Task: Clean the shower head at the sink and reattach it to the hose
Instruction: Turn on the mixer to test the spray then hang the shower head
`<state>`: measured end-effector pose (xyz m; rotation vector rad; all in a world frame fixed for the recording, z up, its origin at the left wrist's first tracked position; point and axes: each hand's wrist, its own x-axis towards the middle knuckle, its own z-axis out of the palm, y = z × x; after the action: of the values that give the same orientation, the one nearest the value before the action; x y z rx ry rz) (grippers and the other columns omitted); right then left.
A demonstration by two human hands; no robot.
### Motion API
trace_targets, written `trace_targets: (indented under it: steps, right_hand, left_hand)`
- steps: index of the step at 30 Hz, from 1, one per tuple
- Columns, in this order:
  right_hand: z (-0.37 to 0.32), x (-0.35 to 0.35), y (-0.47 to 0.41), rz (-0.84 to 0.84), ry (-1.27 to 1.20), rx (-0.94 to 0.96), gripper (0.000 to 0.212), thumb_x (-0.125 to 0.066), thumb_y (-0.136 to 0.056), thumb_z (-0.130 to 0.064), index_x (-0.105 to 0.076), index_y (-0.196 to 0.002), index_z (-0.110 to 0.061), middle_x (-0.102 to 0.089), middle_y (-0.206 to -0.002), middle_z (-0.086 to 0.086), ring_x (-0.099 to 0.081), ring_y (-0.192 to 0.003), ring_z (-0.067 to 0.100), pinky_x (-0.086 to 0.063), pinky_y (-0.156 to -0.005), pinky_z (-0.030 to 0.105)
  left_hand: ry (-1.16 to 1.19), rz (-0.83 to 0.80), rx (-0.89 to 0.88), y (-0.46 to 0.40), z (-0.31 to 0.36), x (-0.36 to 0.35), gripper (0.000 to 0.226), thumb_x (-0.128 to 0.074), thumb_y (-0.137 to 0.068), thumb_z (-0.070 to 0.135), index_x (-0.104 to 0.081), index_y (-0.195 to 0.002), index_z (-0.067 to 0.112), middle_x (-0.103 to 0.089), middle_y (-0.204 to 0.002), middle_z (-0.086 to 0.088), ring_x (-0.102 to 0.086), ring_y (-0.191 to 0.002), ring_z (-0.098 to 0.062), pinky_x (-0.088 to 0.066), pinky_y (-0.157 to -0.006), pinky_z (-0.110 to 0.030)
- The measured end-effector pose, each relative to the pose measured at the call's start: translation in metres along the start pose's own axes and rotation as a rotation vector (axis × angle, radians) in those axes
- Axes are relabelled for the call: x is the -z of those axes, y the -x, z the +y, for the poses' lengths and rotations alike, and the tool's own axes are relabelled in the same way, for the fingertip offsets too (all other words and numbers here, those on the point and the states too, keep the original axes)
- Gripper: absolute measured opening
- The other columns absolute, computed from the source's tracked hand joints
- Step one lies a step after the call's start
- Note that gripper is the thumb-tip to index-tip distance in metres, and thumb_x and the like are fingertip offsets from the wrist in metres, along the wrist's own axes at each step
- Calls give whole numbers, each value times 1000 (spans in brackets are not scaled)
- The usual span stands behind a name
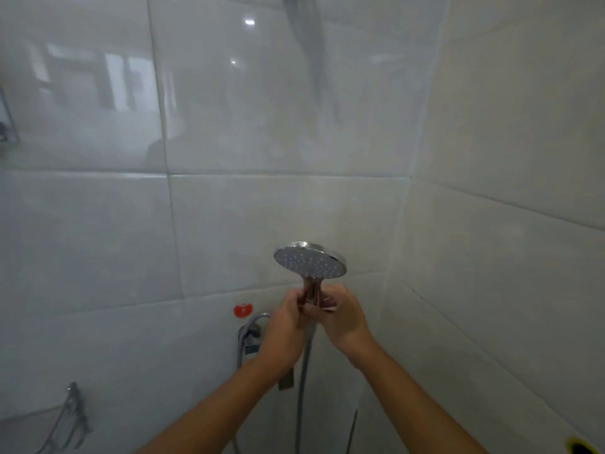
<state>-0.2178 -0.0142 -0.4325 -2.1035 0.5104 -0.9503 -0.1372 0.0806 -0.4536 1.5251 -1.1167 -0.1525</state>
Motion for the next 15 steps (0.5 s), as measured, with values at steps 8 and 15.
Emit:
trace_targets:
  steps: [8,15]
  right_hand:
    - [-61,32,-70,75,54,158,16,-81,-75,-15,-78,-91,-13,-73,-86,10,-71,-78,25,-57,-73,37]
    - [-135,64,-127,84,85,419,14,-80,-74,-17,-79,-89,-19,-73,-82,1,-72,-76,22,-57,-72,45]
  left_hand:
    - [-132,42,-176,-66,51,50,8,-55,-95,19,-56,-101,24,-66,-92,7,-65,-85,-5,-55,-71,-22]
    - [-215,145,-328,-123,115,90,9,-55,-95,18,-53,-98,26,-63,-93,10,-62,-83,-5,-47,-69,-11]
